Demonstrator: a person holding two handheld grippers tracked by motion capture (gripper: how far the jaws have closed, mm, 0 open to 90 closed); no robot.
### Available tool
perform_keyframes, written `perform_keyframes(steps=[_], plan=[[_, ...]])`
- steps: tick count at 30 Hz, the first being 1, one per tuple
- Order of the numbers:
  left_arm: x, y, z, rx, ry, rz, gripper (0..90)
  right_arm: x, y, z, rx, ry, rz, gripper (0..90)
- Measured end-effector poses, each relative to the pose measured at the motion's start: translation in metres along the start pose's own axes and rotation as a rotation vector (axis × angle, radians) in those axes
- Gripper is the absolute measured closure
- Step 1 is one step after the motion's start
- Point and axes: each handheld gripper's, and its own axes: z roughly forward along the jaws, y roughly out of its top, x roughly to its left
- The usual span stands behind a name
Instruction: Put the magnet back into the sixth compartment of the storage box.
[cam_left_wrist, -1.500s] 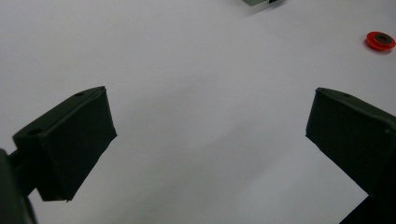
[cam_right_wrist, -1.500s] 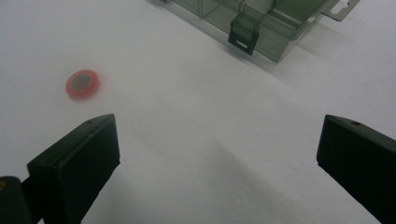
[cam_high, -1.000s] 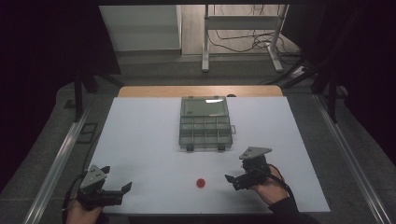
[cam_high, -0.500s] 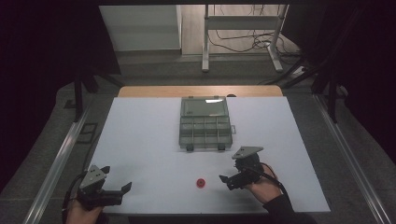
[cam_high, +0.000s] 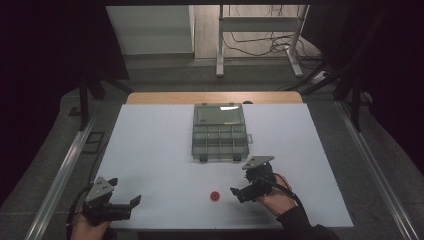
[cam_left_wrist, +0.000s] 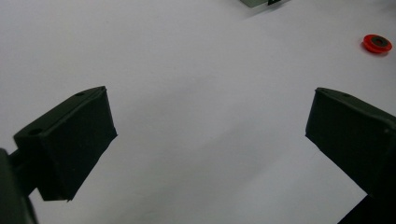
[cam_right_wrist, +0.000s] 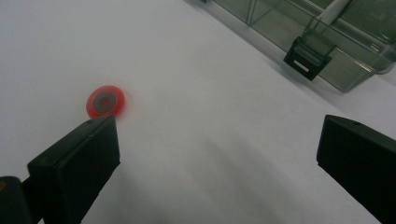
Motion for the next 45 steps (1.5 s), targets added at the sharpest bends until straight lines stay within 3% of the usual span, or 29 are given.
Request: perform_keyframes(steps=[27, 45], plan=[[0.0, 0.0, 0.0, -0.002, -0.003, -0.001, 1.8, 0.019, 0.016, 0.025, 0.078, 0.024, -0.064, 0.0], [0.001, 0.0, 0.0, -0.002, -0.007, -0.004, 1.9, 0.042, 0.027, 0.044, 0.116, 0.097, -0.131, 8.1]])
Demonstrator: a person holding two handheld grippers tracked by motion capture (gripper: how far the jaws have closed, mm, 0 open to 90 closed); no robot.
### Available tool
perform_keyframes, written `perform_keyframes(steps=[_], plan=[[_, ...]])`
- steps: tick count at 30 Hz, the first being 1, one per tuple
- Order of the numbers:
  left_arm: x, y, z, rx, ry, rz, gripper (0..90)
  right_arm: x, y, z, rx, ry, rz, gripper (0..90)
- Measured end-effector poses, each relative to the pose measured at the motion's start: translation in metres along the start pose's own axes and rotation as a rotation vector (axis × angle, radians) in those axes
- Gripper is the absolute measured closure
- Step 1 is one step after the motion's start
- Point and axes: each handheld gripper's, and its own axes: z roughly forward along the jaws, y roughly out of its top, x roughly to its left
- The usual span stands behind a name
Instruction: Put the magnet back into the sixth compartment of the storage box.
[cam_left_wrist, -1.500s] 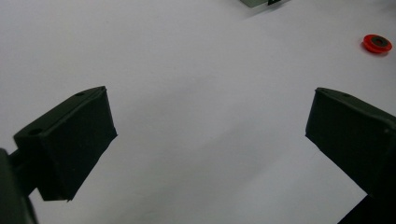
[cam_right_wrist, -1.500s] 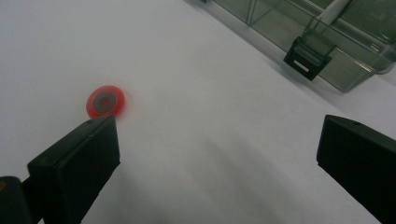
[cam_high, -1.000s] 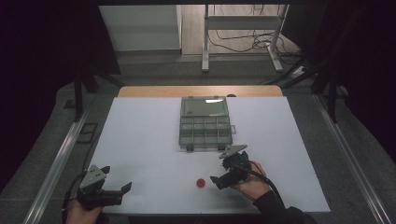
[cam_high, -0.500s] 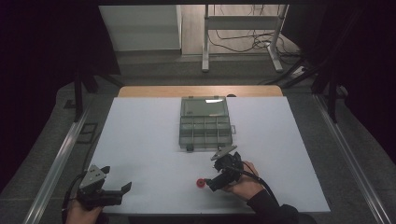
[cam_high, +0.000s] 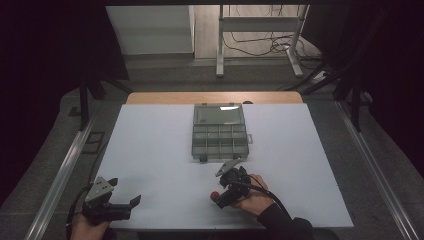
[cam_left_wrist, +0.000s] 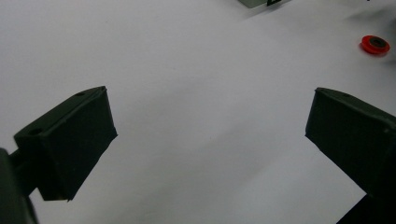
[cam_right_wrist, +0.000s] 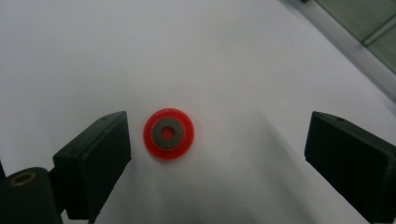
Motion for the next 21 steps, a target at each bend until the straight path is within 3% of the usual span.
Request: perform_keyframes(steps=[7, 21], plan=[[0.0, 0.0, 0.0, -0.001, -0.001, 0.0, 1.9, 0.005, 0.002, 0.005, 0.022, 0.025, -0.022, 16.8], [0.001, 0.0, 0.0, -0.004, -0.003, -0.004, 1.9, 0.014, 0.003, 0.011, 0.049, 0.058, -0.091, 47.9]])
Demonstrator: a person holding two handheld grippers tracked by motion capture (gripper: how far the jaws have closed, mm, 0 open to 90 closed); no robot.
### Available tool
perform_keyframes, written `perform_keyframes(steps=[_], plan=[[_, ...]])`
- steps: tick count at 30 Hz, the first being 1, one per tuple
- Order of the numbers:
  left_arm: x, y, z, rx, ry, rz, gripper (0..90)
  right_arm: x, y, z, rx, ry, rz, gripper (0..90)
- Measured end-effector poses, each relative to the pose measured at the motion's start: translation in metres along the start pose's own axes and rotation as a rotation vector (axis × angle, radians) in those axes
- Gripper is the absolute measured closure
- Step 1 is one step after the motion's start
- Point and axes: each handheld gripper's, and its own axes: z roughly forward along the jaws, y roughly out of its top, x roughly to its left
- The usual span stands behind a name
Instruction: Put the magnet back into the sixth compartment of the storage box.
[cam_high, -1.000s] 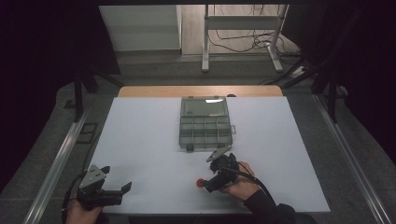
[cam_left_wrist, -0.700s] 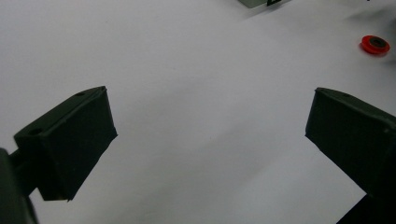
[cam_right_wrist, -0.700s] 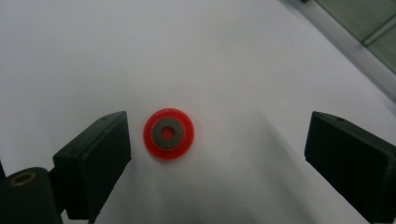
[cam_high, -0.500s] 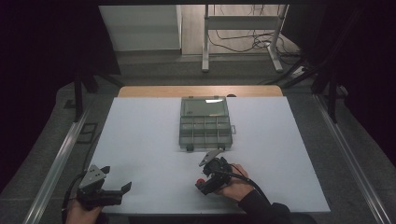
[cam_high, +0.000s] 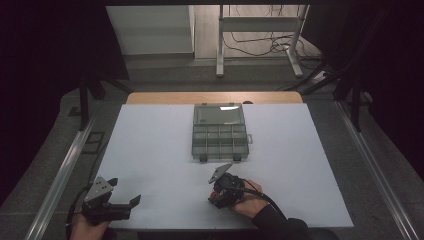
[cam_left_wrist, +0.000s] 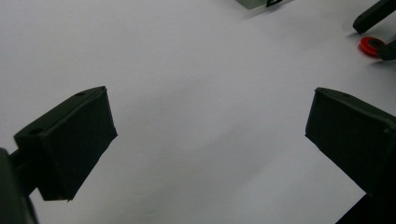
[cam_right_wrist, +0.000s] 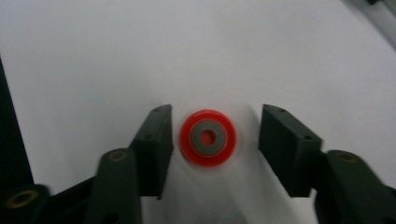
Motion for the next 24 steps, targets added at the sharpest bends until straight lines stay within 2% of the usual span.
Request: perform_keyframes(steps=[1, 3, 9, 24], plan=[[0.0001, 0.0, 0.0, 0.0, 0.0, 0.0, 1.9, 0.0008, 0.0, 0.0, 0.002, -0.012, -0.01, 51.1], [0.0, 0.0, 0.0, 0.0, 0.0, 0.001, 1.9, 0.0015, 0.0004, -0.0008, 0.003, -0.006, -0.012, 61.8], [0.0, 0.0, 0.0, 0.0, 0.0, 0.001, 1.9, 0.0023, 0.0014, -0.0015, 0.014, -0.006, -0.008, 62.8], [-0.0001, 0.0, 0.0001, 0.001, 0.0, 0.001, 1.9, -0.0014, 0.0016, -0.0063, -0.013, 0.011, 0.017, 62.8]])
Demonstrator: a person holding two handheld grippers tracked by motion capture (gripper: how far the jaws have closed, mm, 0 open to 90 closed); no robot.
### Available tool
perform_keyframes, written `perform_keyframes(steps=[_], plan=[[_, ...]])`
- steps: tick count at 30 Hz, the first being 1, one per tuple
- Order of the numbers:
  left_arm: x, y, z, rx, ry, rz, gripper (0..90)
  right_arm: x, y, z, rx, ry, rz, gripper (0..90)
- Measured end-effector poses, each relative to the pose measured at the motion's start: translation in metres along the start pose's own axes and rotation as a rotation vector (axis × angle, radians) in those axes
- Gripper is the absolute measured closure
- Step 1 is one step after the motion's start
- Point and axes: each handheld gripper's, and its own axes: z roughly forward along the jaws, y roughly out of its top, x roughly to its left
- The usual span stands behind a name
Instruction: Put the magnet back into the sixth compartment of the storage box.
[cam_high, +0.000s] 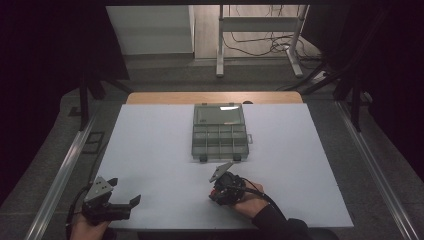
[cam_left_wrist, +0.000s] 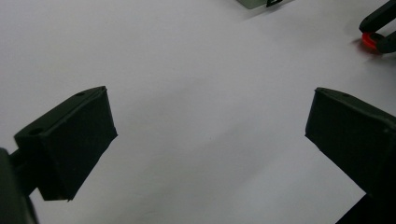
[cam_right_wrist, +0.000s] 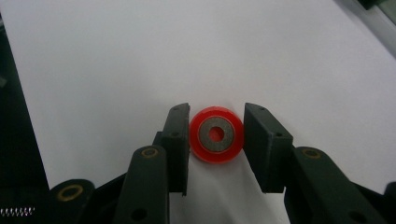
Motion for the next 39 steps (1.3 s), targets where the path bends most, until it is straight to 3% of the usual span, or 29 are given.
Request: perform_keyframes(steps=[13, 39], plan=[[0.0, 0.0, 0.0, 0.002, 0.001, 0.001, 2.0, -0.004, 0.002, -0.007, -0.029, 0.001, 0.008, 62.7], [0.0, 0.0, 0.001, 0.001, -0.002, -0.003, 2.1, -0.025, 0.013, -0.022, -0.106, -0.002, 0.049, 62.7]])
